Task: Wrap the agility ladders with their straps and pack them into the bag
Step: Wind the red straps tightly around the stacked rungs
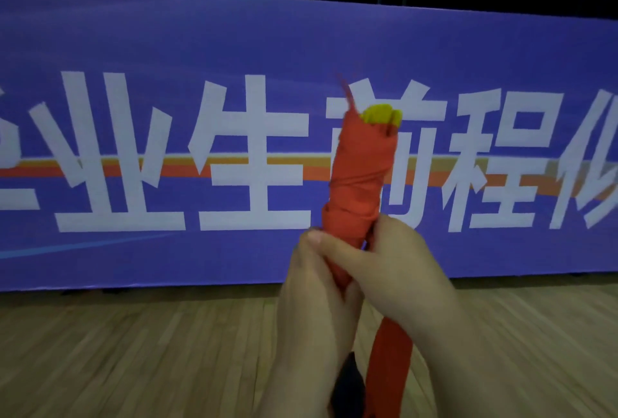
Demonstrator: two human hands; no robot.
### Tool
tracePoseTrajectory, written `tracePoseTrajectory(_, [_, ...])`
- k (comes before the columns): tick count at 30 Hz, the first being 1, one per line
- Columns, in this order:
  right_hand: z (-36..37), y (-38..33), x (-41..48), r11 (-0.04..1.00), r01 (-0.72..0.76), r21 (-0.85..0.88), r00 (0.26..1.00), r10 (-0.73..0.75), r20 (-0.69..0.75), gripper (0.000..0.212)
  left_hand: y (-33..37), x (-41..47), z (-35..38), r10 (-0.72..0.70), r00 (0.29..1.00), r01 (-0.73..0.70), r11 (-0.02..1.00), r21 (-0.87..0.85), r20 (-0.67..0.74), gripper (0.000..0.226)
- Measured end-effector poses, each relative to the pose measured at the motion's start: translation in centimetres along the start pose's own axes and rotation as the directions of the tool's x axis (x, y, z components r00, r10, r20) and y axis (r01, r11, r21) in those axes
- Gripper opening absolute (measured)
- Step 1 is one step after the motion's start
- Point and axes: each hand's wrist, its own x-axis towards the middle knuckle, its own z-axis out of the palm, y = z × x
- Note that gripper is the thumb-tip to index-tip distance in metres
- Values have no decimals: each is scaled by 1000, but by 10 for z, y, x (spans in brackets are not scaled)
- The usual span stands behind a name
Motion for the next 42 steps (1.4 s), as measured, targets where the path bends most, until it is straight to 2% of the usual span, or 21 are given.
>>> tracePoseTrajectory(2, [4,0,-1,990,34,137,995,-21,-94,34,-1,4,-8,61,996,-70,984,163,63,53])
tracePoseTrajectory(3, [1,-3,-1,971,46,236,994,-21,-108,28,-1,6,-13,54,994,-67,988,138,99,60])
tracePoseTrajectory(6, [-12,-14,-6,871,132,474,991,-100,-92,21,-2,7,-29,-30,971,70,985,-159,238,69])
tracePoseTrajectory(9, [-17,-29,-13,783,165,600,983,-178,-37,21,-3,5,-37,-94,933,217,918,-333,347,54])
tracePoseTrajectory(11, [-16,-32,-14,857,147,493,987,-156,-22,8,4,-1,-34,-133,962,197,942,-270,240,37])
tracePoseTrajectory(14, [-11,-27,-14,992,112,62,990,-105,-96,31,22,-12,-23,-212,974,211,977,-23,-82,34])
tracePoseTrajectory(16, [-8,-24,-16,994,103,-22,978,-105,-181,39,26,-20,-22,-157,984,167,979,116,-89,40])
tracePoseTrajectory(18, [-8,-21,-16,986,126,105,966,-99,-238,34,24,-21,-31,-132,990,126,987,102,47,45])
tracePoseTrajectory(20, [-9,-22,-20,938,162,305,973,-100,-209,29,25,-16,-46,-126,965,153,983,-102,230,47])
tracePoseTrajectory(22, [-9,-31,-29,859,174,482,982,-118,-144,18,28,-14,-56,-120,911,285,875,-391,394,44])
tracePoseTrajectory(24, [-8,-40,-35,848,208,487,978,-166,-128,15,32,-16,-56,-144,857,429,733,-529,496,35])
tracePoseTrajectory(25, [-9,-44,-37,880,226,419,973,-186,-135,18,34,-17,-54,-160,859,438,720,-538,486,33])
tracePoseTrajectory(27, [-14,-49,-40,960,199,199,976,-176,-126,38,38,-20,-48,-186,927,328,823,-463,325,33])
tracePoseTrajectory(28, [-16,-51,-41,986,140,91,987,-132,-92,50,40,-21,-44,-191,960,256,896,-363,205,33])
tracePoseTrajectory(30, [-16,-51,-43,998,45,-33,997,-47,-61,58,46,-25,-38,-159,987,159,987,-11,8,36])
tracePoseTrajectory(32, [-14,-48,-44,998,58,-22,988,-61,-139,47,50,-28,-40,-58,998,58,979,197,-2,42])
tracePoseTrajectory(34, [-12,-45,-47,978,134,160,974,-101,-203,37,43,-26,-46,-1,993,-6,998,63,118,45])
tracePoseTrajectory(36, [-11,-42,-49,915,194,353,965,-114,-235,29,36,-20,-58,-1,944,86,966,-243,329,55])
tracePoseTrajectory(38, [-10,-43,-48,882,213,420,964,-119,-238,24,34,-14,-63,6,871,238,870,-432,491,59])
tracePoseTrajectory(40, [-13,-43,-44,879,192,437,976,-126,-175,24,36,-11,-60,16,878,219,875,-432,479,51])
tracePoseTrajectory(42, [-24,-41,-40,925,112,364,994,-103,-44,26,42,-13,-51,-1,958,84,957,-278,287,44])
